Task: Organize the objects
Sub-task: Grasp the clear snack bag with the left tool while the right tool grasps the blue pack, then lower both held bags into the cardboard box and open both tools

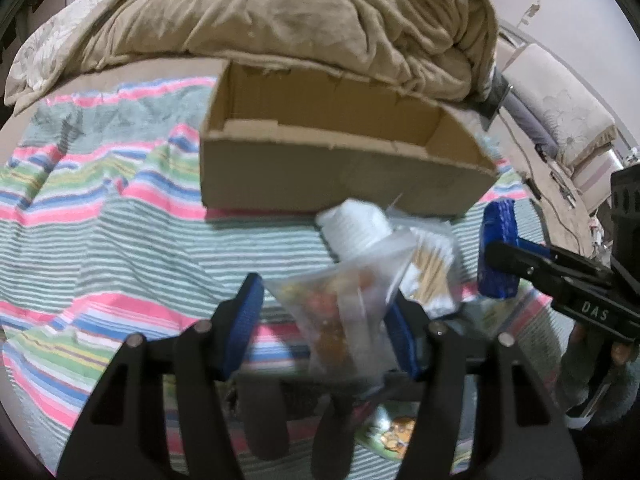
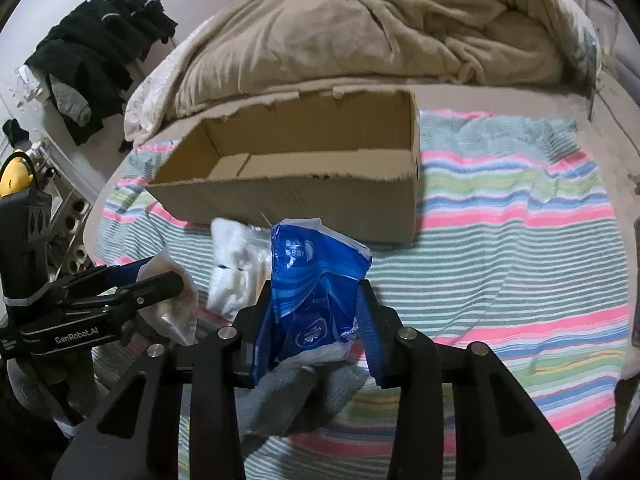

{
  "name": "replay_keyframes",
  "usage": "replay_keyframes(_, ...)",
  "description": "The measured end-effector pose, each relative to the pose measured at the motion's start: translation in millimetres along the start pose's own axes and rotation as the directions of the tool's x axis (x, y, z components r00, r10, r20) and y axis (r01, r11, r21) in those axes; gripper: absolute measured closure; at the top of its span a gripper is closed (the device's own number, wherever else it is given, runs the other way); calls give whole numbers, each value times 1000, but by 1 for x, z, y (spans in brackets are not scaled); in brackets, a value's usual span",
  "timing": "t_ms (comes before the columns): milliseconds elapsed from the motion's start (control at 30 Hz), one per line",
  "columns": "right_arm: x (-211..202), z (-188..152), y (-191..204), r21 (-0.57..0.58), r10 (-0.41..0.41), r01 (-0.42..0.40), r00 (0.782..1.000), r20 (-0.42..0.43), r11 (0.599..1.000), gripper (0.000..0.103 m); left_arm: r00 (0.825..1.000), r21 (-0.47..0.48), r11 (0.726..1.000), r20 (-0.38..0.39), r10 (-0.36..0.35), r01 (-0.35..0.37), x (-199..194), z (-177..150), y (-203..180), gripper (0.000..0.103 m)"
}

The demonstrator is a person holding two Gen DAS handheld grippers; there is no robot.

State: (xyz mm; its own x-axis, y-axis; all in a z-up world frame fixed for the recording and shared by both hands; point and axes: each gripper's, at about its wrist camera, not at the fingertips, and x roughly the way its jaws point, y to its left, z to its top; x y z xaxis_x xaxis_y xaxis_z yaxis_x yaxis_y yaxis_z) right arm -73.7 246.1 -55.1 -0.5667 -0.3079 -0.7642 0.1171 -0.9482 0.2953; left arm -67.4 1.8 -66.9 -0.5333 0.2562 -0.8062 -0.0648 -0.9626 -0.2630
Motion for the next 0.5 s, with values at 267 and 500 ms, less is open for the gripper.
replay_keyframes(267,-24,23,14,-37,-14,17,997,80,999,63,995,34,999,97,-27,24,-38,24,-11,43)
replay_keyframes(500,-29,51,13,-62,-37,45,991,130,997,63,988,68,998,151,-28,18,-47,51,-18,43)
